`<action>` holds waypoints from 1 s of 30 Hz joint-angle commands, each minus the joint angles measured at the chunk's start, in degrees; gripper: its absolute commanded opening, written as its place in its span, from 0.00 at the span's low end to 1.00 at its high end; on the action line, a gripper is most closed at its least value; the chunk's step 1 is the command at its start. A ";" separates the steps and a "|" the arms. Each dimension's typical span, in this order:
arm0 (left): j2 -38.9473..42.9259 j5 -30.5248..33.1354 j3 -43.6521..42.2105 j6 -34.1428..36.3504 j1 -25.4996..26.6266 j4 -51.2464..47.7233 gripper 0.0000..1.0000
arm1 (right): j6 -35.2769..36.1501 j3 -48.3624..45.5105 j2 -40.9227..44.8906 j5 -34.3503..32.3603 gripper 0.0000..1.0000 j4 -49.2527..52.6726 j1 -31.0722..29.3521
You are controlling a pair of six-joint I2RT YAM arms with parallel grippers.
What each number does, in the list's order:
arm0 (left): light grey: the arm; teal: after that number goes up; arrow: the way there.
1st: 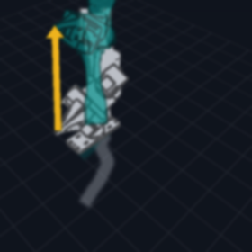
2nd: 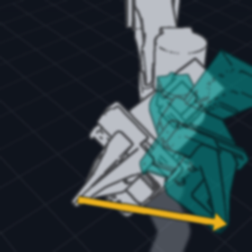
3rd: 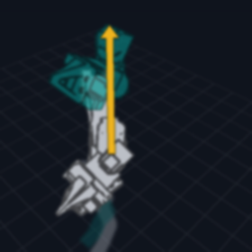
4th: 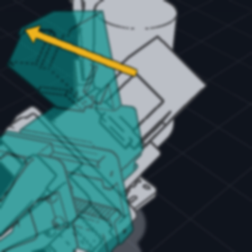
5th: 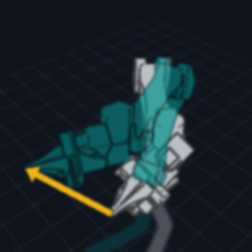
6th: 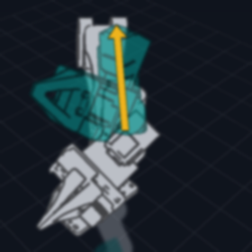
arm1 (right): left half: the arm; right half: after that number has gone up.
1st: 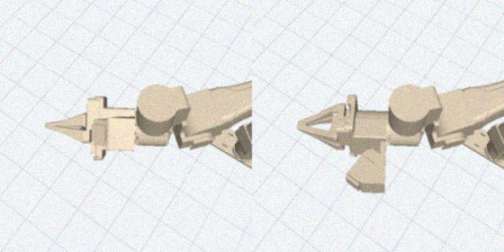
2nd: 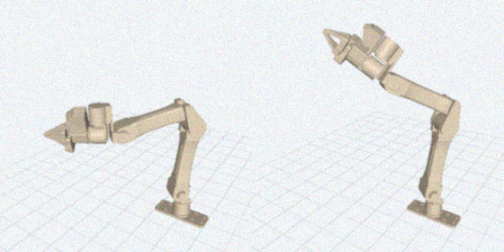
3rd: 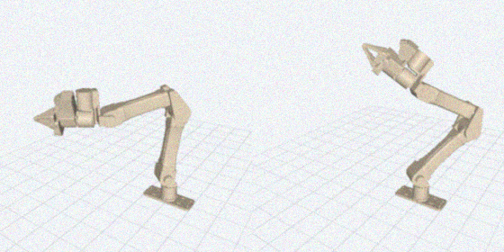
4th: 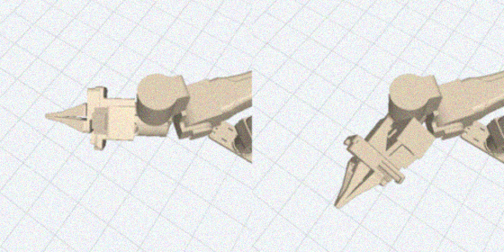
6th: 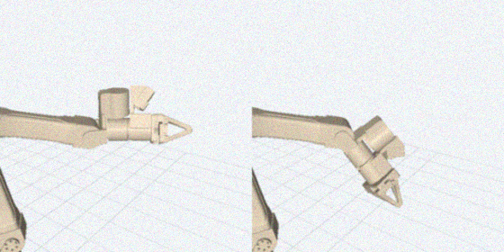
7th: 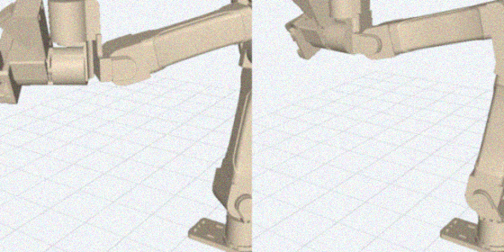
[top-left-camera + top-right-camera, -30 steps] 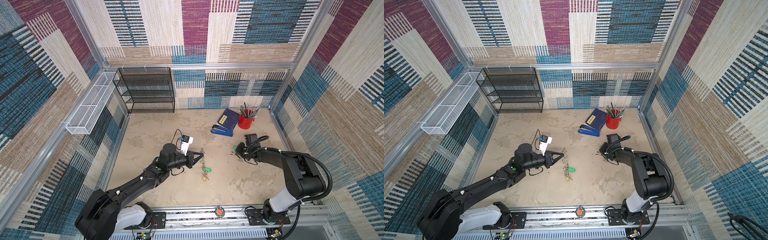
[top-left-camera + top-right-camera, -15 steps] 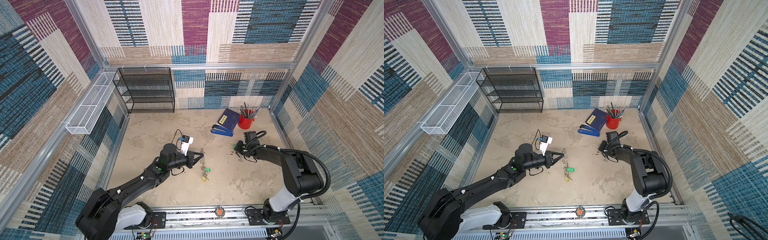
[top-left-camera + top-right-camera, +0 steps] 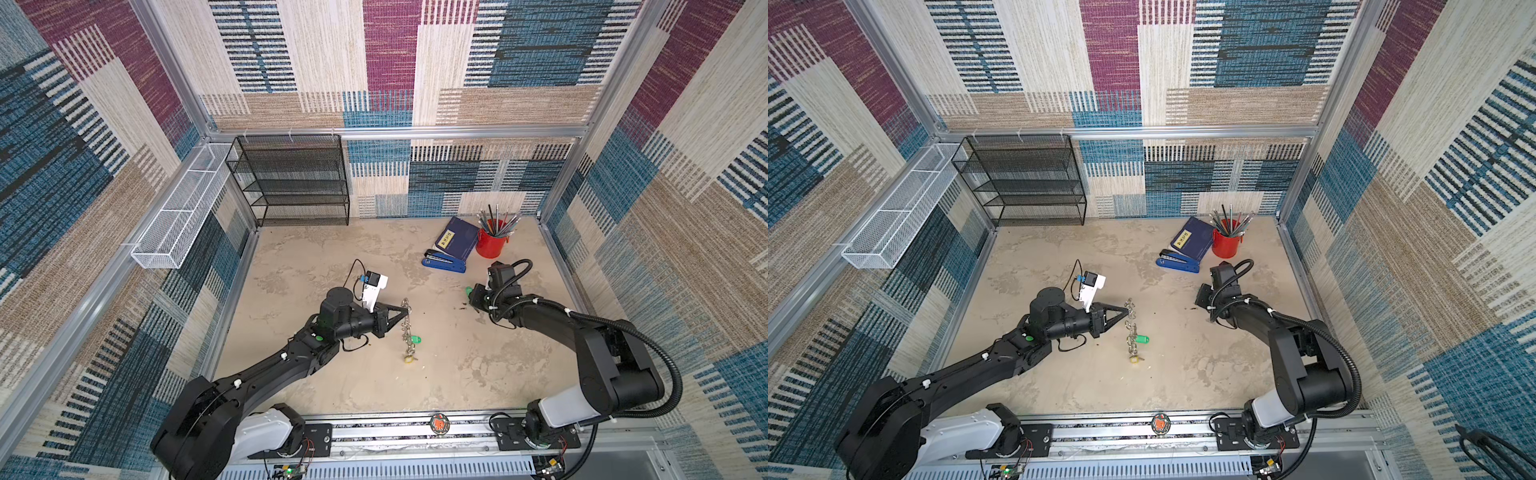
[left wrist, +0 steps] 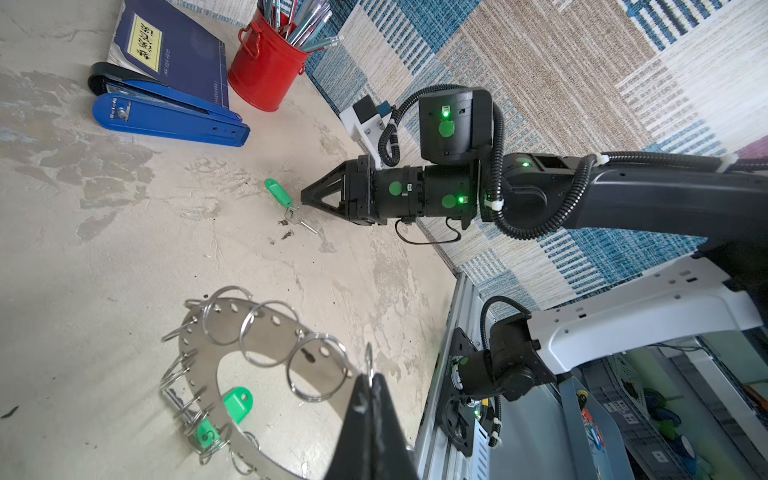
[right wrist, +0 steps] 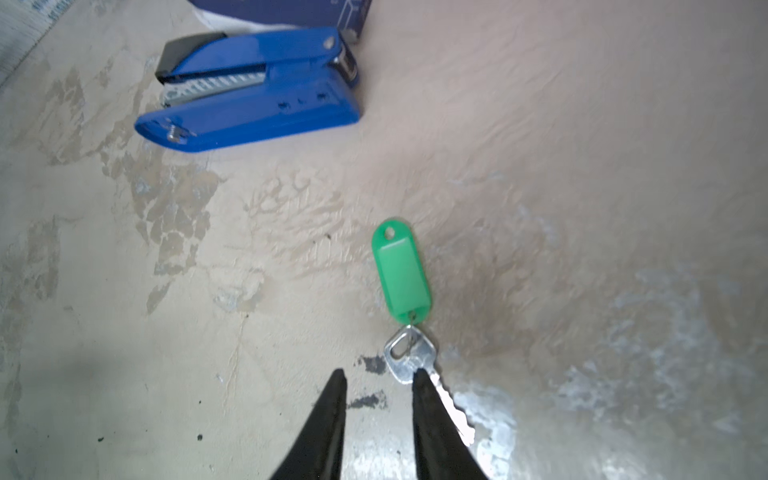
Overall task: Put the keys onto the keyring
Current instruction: 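Lower the right gripper and grasp the green-tagged key's ring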
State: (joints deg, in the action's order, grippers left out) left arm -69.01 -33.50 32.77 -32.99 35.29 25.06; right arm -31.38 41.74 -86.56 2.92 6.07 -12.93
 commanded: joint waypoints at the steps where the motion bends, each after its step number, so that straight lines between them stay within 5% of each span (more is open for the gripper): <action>1: -0.24 -1.48 -0.15 -0.19 -0.07 4.03 0.00 | -3.36 -0.26 -1.42 -1.60 0.31 -1.14 -0.43; 14: 0.90 -1.23 -0.78 0.15 -0.05 4.17 0.00 | -5.16 1.79 -4.84 -4.74 0.18 -1.85 -0.96; 30: -0.19 -1.84 -0.60 -0.23 -0.05 5.23 0.00 | -4.66 3.04 -7.20 -5.79 0.14 -2.10 -0.96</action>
State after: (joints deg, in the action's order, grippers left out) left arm -69.10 -34.68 32.10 -33.01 35.27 27.20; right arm -35.97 44.38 -93.32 -2.22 5.41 -13.80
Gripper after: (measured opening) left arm 0.052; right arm 0.143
